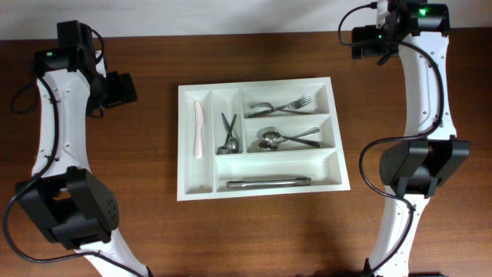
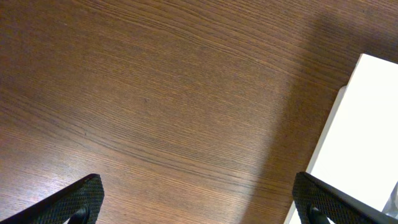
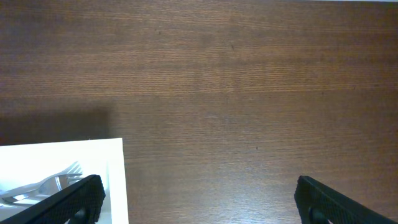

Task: Pack container

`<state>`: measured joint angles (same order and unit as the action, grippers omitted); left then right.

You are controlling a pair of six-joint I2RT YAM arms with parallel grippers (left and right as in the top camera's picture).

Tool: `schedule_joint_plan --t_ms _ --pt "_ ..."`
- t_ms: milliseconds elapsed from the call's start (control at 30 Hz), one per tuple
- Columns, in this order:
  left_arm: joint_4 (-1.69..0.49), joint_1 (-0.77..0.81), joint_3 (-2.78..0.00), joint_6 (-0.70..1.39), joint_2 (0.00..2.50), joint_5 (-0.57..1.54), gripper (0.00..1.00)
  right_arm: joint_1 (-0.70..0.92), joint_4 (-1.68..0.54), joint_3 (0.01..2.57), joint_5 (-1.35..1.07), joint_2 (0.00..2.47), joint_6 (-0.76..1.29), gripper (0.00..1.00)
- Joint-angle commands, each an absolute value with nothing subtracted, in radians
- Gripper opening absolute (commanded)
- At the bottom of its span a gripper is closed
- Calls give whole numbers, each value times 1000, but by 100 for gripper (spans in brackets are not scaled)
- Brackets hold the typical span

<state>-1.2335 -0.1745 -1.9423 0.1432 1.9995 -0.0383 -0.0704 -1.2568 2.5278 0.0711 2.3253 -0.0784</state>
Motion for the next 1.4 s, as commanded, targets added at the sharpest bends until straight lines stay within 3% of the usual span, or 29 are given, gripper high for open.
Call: schedule_joint_plan --t_ms 0,567,1100,1367 --pt "-1235 -175 -1962 142 1969 -42 99 -73 -1257 2538 84 2312 -66 99" --pt "-1235 -175 -1962 142 1969 -42 99 -54 -1258 2537 83 2275 -66 99" --pt "-1235 -175 -1962 142 1969 -42 99 132 -1258 2536 84 1575 -66 99" --pt "-1235 -175 -1962 142 1969 -42 99 137 -1258 2431 84 1268 -66 98"
